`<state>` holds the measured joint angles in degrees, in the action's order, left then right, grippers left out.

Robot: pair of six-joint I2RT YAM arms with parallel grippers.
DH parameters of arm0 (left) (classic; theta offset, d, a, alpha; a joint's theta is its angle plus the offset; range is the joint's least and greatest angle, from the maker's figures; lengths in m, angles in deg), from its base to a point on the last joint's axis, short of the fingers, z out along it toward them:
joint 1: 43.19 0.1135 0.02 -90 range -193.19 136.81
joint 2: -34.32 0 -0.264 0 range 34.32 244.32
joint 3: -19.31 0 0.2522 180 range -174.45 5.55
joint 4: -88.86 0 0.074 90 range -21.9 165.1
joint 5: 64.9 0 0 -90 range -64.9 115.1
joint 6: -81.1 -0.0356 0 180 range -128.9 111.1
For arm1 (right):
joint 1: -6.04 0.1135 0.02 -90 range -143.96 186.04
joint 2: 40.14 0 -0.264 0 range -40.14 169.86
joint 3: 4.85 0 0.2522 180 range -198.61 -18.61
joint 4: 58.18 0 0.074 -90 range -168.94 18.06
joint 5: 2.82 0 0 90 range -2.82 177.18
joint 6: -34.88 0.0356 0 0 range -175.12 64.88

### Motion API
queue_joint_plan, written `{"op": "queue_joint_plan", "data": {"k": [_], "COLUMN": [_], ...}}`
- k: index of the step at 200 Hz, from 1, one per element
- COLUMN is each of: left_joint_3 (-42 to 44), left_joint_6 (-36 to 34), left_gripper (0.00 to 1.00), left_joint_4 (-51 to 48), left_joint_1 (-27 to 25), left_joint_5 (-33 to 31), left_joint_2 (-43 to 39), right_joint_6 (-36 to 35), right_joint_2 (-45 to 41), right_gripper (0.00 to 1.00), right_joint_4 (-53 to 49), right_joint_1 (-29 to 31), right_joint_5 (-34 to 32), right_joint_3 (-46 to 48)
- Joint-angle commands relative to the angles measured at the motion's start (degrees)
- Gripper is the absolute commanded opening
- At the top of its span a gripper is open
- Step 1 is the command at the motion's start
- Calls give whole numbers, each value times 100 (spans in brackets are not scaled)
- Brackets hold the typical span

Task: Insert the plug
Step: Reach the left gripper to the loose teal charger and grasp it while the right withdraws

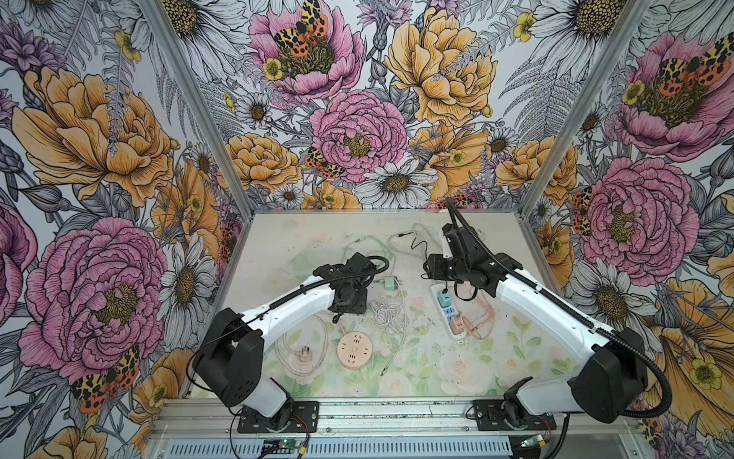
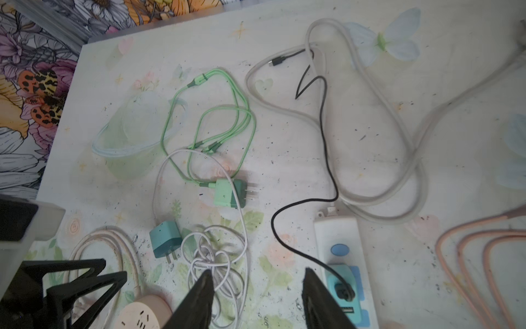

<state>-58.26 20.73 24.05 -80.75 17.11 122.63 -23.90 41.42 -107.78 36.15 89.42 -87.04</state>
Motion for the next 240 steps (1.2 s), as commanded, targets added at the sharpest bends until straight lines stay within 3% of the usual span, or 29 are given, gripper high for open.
{"op": "queue_joint_plan", "data": {"k": [1, 55, 106, 192, 210, 240], "left_joint_3": [-153, 46, 126, 115, 154, 227], "left_joint_6": [261, 678, 1158, 1573, 1646, 1575], "left_gripper": [54, 59, 63, 68, 66, 54], "left_joint_4": [269, 959, 965, 1297, 1325, 1324], "left_joint_1": [90, 107, 141, 49, 23, 3], "left_joint_5": [-83, 310, -235, -107, -172, -156], "left_joint_2": [223, 617, 817, 1259, 1285, 1355], "right_joint_6": [119, -57, -208, -292, -318, -315], "right_joint_2": [172, 334, 457, 484, 475, 482], "right_gripper": [53, 61, 62, 63, 63, 63], "right_joint_4": [378, 479, 480, 529, 542, 536], "right_joint_1": [162, 185, 180, 173, 174, 175], "right_joint_5": [161, 154, 224, 287, 298, 304], "right_joint_3": [-86, -46, -136, -122, -106, -49]}}
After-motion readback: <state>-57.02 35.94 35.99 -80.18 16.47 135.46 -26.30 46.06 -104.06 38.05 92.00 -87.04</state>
